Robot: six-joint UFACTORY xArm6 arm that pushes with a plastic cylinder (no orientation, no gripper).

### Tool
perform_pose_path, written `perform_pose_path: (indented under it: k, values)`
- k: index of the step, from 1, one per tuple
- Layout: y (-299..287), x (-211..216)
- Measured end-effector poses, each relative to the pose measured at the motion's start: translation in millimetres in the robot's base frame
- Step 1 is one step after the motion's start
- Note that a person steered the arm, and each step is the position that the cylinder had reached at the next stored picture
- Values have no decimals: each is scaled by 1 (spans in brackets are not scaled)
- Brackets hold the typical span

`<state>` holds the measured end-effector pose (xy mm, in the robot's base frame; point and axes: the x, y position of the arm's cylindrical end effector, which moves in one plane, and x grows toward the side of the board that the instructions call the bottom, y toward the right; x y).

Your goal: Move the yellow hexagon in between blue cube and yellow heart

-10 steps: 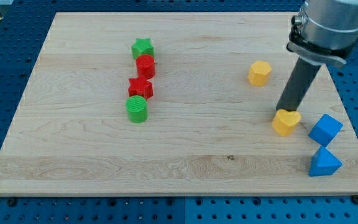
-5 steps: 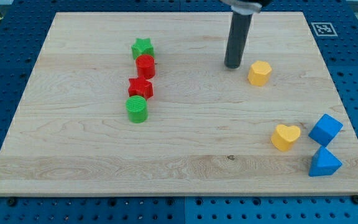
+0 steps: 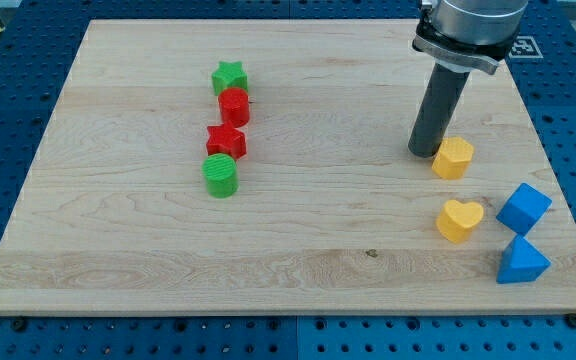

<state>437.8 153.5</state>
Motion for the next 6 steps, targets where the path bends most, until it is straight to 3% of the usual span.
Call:
perform_pose_path:
  k: [1, 4, 6]
  values:
    - [12, -23]
    - [22, 48]
    - [46, 48]
